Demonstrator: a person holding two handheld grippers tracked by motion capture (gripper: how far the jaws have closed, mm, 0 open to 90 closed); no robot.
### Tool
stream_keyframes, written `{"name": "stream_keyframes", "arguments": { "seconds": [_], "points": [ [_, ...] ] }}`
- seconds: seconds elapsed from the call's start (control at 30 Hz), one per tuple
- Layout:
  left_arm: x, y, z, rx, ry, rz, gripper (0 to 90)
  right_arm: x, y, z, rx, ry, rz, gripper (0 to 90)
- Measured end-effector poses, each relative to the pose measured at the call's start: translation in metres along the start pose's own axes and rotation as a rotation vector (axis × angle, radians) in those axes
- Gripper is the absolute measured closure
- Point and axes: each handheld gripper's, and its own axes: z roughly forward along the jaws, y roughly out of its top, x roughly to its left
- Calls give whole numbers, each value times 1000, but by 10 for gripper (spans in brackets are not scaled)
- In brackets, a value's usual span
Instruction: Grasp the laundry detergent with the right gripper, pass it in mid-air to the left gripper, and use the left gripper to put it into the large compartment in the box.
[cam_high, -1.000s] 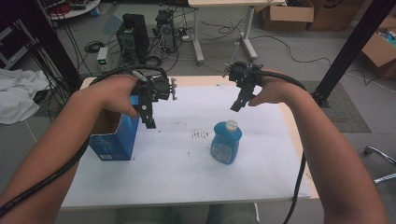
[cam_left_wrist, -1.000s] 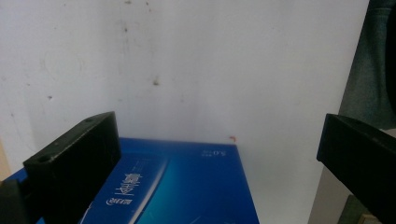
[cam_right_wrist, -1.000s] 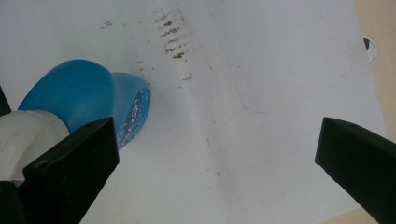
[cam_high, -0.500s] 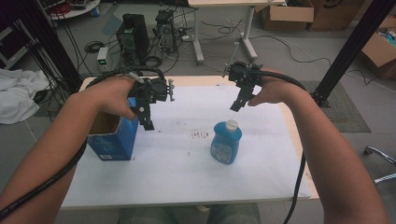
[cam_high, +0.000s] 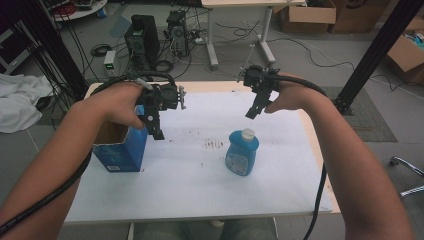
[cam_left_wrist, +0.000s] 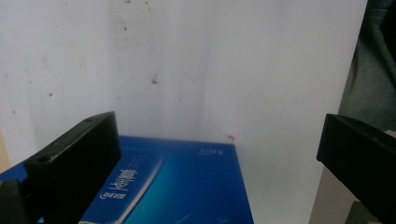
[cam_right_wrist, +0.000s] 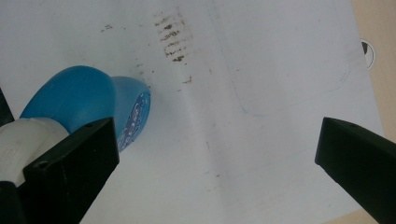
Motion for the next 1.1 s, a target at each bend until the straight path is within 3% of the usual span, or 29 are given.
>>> {"name": "stream_keyframes", "arguments": {
  "seconds": [0.37,0.53,0.67,0.83,0.97,1.1],
  "points": [
    [-3,-2,-1,8,-1,-13,1,-5,-3,0,-12,-3,-1,0],
    [-4,0,0,-2,-5,-14,1,-6,-4,1,-65,-5,4,0],
    [-5,1,1,29,18,-14,1,-10,-11,2,-205,-21,39,0],
    [-8,3,-1,8,18,0,1,-12,-37,0,-404,-48,137,0],
    [-11,3,-1,5,22,11,1,-8,-65,-4,-496,-54,187,0],
    [-12,2,-1,-6,25,15,1,3,-96,-6,-555,-66,225,0]
  ]
}}
